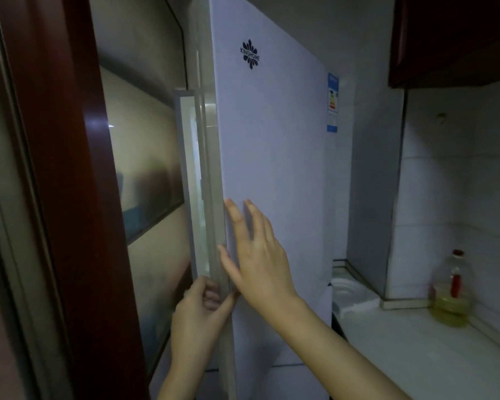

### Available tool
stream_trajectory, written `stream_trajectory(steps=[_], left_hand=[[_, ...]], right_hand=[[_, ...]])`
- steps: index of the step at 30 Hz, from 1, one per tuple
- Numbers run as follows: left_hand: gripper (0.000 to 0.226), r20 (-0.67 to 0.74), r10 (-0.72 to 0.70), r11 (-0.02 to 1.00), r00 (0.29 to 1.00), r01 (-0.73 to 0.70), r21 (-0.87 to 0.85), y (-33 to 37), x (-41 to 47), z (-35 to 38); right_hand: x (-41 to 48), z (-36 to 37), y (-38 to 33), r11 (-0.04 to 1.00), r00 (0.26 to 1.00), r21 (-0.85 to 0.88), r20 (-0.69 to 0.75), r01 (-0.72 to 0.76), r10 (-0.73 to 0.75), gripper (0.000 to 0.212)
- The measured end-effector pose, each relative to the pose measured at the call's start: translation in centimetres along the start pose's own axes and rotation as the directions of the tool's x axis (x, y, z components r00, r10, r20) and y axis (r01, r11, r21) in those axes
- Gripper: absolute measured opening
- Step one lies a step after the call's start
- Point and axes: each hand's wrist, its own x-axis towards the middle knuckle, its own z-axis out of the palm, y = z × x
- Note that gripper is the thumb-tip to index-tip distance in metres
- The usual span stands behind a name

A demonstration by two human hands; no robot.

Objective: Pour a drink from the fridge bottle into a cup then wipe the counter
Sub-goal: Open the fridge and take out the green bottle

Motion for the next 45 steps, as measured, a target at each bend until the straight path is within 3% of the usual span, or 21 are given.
stream_trajectory(steps=[9,13,20,24,27,32,35,41,45], left_hand=[[0.034,0.072,0.096,0.983,0.993,-0.105,0.148,6.8,-7.2,4.8],[0.038,0.09,0.166,0.953,0.982,-0.183,0.24,9.5,-9.4,7.1],[0.031,0.04,0.18,0.931,0.983,-0.183,0.315,13.8,-13.5,11.5],[0.028,0.119,0.182,0.951,0.976,-0.206,0.23,14.8,-14.4,13.3],[0.021,0.259,0.259,0.952,0.931,-0.291,0.095,14.6,-15.0,14.2],[0.042,0.432,0.346,0.933,0.833,-0.352,-0.069,14.7,-15.9,15.7],[0.05,0.469,0.367,0.924,0.804,-0.372,-0.085,14.9,-16.5,16.5],[0.044,0.489,0.398,0.91,0.776,-0.403,-0.101,15.7,-17.3,17.4],[0.037,0.52,0.426,0.898,0.741,-0.417,-0.141,15.9,-17.2,17.0]], right_hand=[[-4.4,-9.3,3.3,0.986,0.997,0.145,0.005,-0.083,0.083,0.072],[-5.6,-12.6,5.4,0.985,0.994,0.14,0.001,-0.105,0.106,0.071],[-7.6,-16.5,8.2,0.978,0.984,0.116,-0.022,-0.171,0.174,0.073],[-8.6,-18.2,9.8,0.968,0.971,0.092,-0.04,-0.233,0.237,0.075],[-9.3,-19.2,11.2,0.961,0.96,0.071,-0.068,-0.266,0.271,0.077],[-10.2,-20.6,13.3,0.951,0.944,0.018,-0.12,-0.309,0.308,0.08],[-10.5,-21.1,14.2,0.943,0.937,0.009,-0.115,-0.331,0.33,0.081],[-11.0,-22.2,14.6,0.929,0.925,0.012,-0.084,-0.371,0.37,0.078],[-11.9,-23.1,13.5,0.928,0.921,-0.085,-0.182,-0.363,0.344,0.074]])
